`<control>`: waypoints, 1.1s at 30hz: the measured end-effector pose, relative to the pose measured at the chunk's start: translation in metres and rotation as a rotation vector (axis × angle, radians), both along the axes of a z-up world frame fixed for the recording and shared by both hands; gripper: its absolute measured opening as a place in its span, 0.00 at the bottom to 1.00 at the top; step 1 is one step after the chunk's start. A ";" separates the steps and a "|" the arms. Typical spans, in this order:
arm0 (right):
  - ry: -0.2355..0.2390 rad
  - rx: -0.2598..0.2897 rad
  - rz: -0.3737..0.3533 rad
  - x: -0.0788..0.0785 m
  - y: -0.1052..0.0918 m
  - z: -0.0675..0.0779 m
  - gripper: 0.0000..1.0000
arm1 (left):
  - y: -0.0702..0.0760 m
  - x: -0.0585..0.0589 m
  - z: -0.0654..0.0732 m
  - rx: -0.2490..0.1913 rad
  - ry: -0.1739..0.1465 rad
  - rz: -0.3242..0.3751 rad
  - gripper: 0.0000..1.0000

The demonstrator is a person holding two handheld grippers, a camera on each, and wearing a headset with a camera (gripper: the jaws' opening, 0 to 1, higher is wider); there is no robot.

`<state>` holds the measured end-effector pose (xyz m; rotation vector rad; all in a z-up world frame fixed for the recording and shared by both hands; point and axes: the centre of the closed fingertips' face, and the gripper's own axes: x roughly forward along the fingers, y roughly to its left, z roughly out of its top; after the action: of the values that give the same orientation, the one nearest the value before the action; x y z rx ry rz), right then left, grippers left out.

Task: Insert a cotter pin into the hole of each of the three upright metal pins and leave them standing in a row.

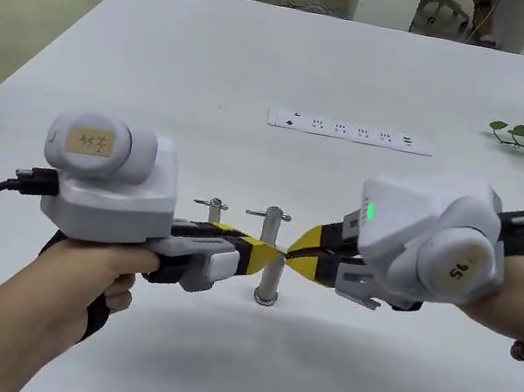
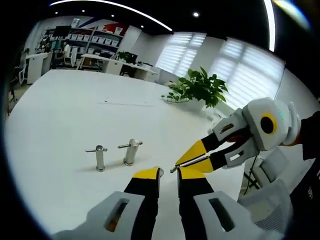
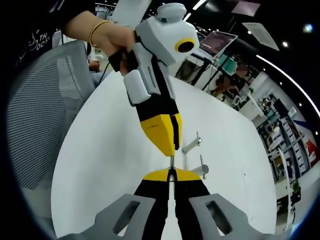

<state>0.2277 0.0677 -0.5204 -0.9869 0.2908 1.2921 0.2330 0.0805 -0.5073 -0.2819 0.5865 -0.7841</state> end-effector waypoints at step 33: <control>0.076 0.065 -0.060 0.000 0.000 0.003 0.00 | -0.008 -0.006 0.007 -0.055 -0.064 -0.062 0.00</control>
<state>0.2280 0.0680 -0.5173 -0.8688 0.3323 1.2780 0.2275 0.0724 -0.5003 -0.2891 0.5158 -0.8667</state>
